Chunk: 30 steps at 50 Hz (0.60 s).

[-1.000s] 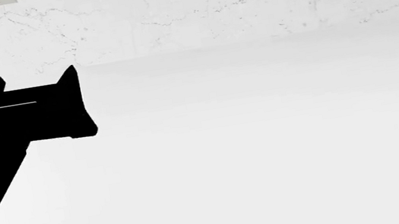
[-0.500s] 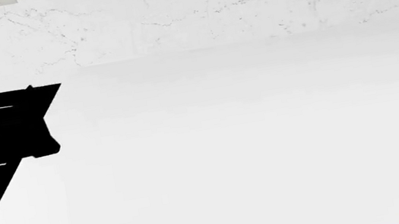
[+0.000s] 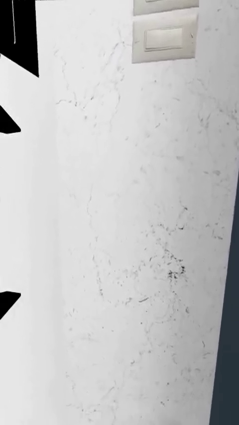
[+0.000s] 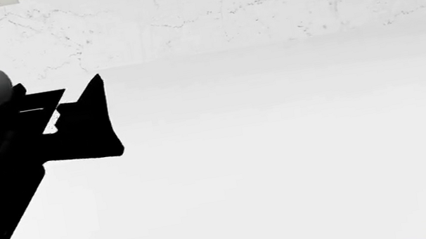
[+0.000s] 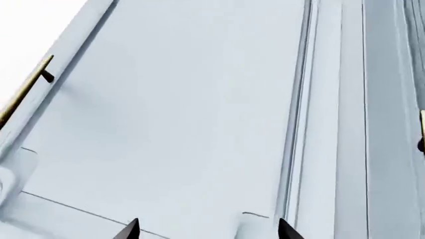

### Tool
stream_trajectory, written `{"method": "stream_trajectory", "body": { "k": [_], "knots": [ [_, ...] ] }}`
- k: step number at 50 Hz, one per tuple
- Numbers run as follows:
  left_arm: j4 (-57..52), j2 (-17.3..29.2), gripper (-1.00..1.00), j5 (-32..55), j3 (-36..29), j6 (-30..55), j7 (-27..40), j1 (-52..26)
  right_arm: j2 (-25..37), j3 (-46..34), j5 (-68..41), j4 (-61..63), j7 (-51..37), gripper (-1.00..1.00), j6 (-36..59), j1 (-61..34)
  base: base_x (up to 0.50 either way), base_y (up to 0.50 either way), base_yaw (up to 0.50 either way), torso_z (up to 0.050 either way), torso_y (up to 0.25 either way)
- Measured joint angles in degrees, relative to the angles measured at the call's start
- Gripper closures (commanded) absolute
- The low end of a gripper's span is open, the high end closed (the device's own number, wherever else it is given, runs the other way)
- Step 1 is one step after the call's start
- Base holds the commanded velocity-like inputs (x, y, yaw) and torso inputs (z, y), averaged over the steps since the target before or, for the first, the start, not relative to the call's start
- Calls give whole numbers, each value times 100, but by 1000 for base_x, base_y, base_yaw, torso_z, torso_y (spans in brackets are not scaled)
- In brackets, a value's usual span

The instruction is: Pick and place the shaker into the drawer. Then close the cabinet.

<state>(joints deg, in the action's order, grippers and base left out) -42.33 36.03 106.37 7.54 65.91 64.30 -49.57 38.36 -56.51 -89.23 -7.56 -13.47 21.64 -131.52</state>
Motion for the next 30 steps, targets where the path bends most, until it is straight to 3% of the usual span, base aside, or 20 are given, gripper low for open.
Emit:
{"method": "stream_trajectory", "body": {
  "k": [6, 15, 21, 30],
  "knots": [
    [-149, -219, -100, 210, -497, 8, 160, -186, 1060, 353, -509, 1615, -860, -100, 262, 196, 0, 0, 0, 0, 0],
    [-444, -1003, -100, 789, -1757, -32, 542, -789, 1833, 623, -915, 2859, -1603, -100, 353, 479, 0, 0, 0, 0, 0],
    [-354, -1398, -100, 1244, -2353, -116, 786, -1806, 2140, 736, -1068, 3286, -1880, -100, 334, 638, 0, 0, 0, 0, 0],
    [351, -1532, -100, 1405, -2601, 221, 579, -3677, 2371, 839, -1166, 3627, -2104, -100, 213, 882, 0, 0, 0, 0, 0]
  ]
}}
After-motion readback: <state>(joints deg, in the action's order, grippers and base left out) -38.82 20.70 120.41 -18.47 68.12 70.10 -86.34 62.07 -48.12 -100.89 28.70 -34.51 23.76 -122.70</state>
